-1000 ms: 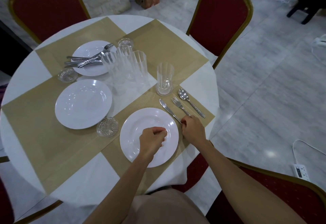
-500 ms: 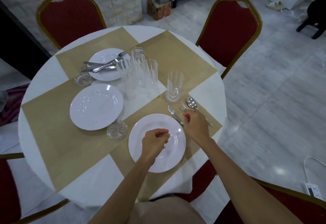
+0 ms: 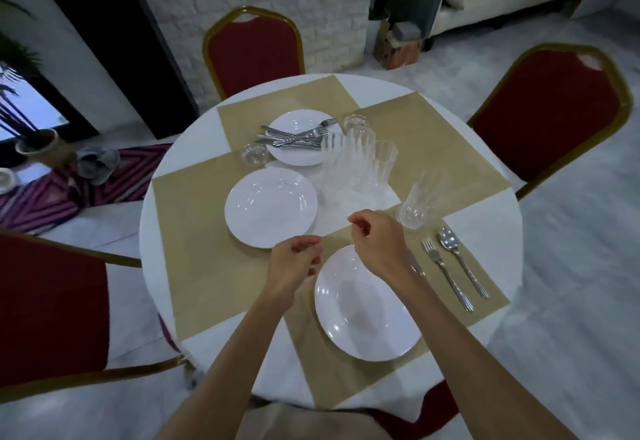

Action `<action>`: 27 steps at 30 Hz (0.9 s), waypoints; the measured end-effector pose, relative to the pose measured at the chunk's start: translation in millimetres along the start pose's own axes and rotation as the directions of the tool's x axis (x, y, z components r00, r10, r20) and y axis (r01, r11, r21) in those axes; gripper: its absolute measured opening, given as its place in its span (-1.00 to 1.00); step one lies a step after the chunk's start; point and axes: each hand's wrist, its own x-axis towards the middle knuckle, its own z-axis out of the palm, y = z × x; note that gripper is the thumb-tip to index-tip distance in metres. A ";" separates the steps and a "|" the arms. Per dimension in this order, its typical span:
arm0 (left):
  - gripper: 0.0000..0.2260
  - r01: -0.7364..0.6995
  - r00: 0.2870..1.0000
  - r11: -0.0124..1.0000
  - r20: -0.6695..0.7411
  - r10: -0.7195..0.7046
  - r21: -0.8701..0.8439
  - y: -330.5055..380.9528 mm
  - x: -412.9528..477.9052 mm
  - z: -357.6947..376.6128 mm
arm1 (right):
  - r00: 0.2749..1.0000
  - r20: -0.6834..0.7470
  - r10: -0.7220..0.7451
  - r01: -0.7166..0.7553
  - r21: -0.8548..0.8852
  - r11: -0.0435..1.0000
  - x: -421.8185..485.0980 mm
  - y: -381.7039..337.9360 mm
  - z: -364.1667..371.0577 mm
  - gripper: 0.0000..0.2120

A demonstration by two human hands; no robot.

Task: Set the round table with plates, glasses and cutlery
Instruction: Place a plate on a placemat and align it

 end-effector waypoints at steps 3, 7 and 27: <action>-0.88 0.023 0.999 1.000 -0.030 -0.023 -0.022 2.3 10.7 -27.0 | 0.998 0.059 -0.020 0.021 -0.022 1.000 3.6 -20.6 14.0 -0.80; -0.87 0.042 0.997 0.999 -0.063 -0.044 -0.024 1.8 30.9 -64.3 | 0.993 0.116 -0.016 0.022 -0.051 0.998 11.5 -47.3 40.0 -0.80; -0.86 0.057 0.995 0.963 0.068 -0.077 0.263 -8.5 163.2 -225.6 | 0.842 -0.037 0.538 -0.529 -0.248 0.812 57.3 -79.0 168.5 -0.59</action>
